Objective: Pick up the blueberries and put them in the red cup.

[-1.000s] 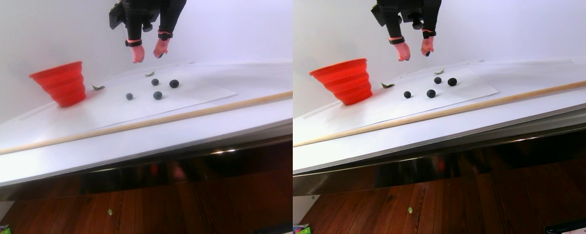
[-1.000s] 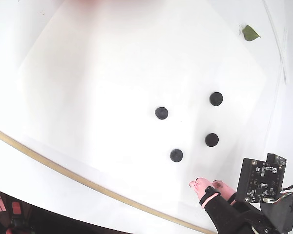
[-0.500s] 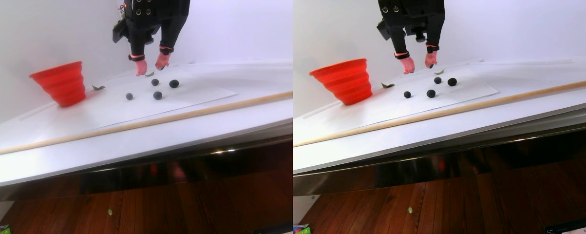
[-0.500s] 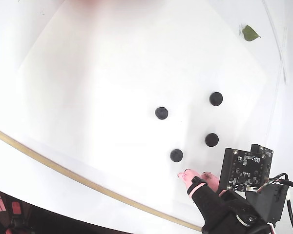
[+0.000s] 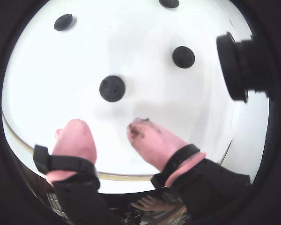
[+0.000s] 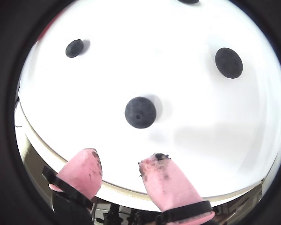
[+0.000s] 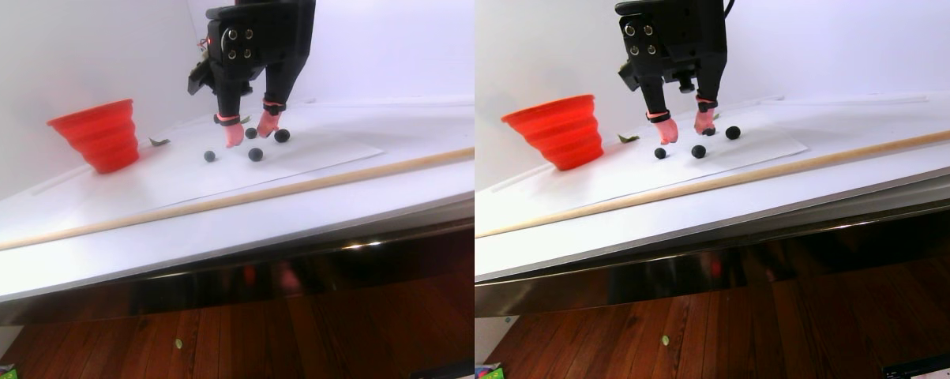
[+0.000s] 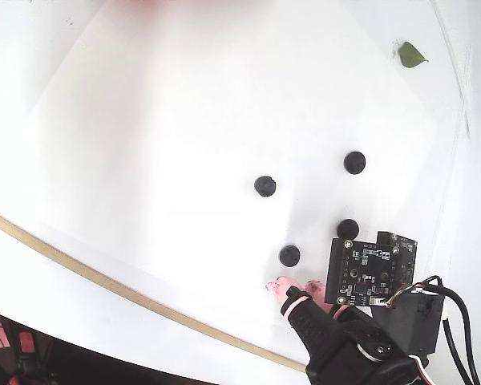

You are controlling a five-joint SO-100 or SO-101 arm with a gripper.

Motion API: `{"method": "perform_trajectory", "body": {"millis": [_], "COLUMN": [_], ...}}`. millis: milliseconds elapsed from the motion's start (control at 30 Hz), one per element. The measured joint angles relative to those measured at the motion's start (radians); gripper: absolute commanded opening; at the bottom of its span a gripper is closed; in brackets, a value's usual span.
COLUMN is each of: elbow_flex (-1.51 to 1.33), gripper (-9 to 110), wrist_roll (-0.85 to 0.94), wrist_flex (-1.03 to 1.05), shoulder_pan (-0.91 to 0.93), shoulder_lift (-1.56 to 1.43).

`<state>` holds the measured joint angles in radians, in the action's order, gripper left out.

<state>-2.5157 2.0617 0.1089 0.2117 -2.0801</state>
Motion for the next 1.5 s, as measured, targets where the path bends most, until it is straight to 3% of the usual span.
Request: {"method": "perform_trajectory", "body": {"millis": [1500], "elbow_flex": [0.115], "gripper": [18], "wrist_roll": [0.0], "wrist_flex": [-0.16], "shoulder_pan": [0.0], "shoulder_lift": [0.232]}}
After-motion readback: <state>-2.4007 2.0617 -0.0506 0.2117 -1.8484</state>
